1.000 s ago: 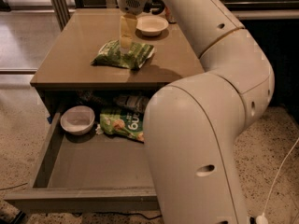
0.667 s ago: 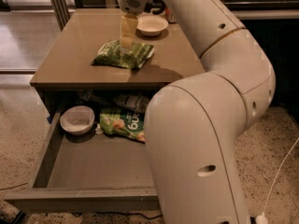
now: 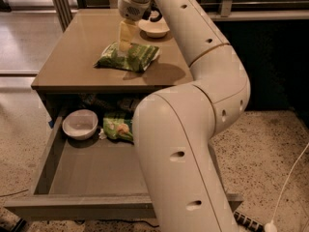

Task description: Place green jalapeno chip bag into top drawer

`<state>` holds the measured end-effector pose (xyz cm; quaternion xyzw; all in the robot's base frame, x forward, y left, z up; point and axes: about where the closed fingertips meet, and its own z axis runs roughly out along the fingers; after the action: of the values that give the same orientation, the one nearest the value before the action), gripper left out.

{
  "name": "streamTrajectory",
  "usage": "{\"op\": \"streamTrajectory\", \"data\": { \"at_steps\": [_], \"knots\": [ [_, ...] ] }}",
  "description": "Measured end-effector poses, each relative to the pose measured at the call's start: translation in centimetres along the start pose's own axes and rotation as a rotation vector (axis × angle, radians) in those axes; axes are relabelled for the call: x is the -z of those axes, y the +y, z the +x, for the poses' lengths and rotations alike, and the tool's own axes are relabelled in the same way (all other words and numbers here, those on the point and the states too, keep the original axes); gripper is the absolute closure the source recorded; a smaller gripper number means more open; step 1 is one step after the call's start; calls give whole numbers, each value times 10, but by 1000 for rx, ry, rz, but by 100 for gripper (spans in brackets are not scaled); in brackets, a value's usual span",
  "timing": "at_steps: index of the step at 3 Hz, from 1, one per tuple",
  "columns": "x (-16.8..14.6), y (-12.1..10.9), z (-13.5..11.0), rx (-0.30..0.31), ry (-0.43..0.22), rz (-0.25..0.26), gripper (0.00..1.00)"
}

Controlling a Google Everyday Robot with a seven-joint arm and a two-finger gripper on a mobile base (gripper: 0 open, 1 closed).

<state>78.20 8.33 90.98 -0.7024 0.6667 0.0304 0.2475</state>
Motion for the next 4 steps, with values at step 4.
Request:
{"op": "streamTrajectory", "data": {
  "at_steps": [4],
  "knots": [
    [-54,9,-6,12,-23,-74,0]
  ]
}}
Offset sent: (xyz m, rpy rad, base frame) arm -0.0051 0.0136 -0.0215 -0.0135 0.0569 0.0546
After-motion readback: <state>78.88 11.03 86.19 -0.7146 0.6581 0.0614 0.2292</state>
